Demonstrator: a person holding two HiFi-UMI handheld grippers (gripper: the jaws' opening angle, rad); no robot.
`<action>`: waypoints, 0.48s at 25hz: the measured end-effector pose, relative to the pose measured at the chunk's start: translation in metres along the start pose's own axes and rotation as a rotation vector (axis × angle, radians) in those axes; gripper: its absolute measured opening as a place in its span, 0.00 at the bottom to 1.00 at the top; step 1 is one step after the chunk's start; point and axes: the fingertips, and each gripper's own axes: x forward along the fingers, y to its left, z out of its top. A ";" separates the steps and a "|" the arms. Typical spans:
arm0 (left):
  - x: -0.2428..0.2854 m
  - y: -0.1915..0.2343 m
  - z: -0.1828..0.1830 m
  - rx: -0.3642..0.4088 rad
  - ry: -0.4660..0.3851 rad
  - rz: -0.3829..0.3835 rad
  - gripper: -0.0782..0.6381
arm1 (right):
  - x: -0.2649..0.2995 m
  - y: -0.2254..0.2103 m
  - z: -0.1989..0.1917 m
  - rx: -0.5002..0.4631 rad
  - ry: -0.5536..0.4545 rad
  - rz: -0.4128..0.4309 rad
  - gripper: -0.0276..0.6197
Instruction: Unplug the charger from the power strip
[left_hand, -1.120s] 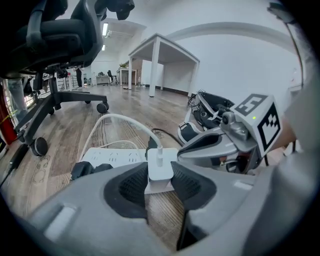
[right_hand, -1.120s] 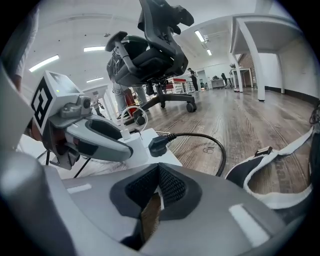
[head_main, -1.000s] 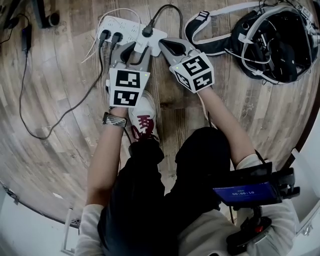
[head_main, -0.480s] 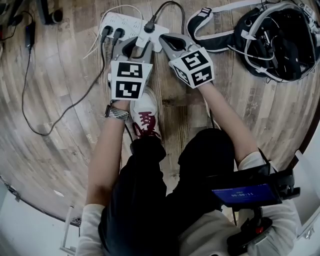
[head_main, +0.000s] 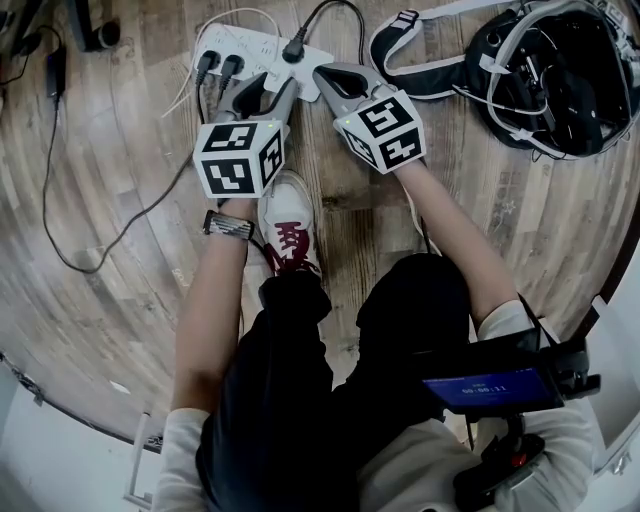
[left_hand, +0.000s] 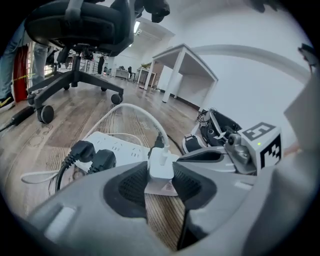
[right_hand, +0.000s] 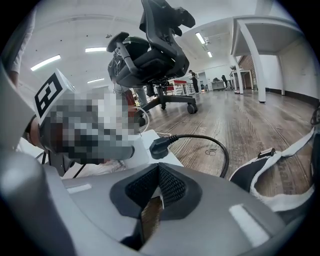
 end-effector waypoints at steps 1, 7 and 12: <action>0.000 0.000 0.000 -0.002 -0.001 -0.002 0.33 | 0.000 0.000 0.000 -0.001 0.000 0.000 0.04; 0.001 -0.001 -0.001 0.113 0.020 0.035 0.31 | 0.001 0.000 -0.001 -0.017 0.000 -0.014 0.04; 0.001 -0.003 -0.001 0.186 0.033 0.066 0.31 | 0.001 0.000 -0.001 -0.023 0.004 -0.019 0.04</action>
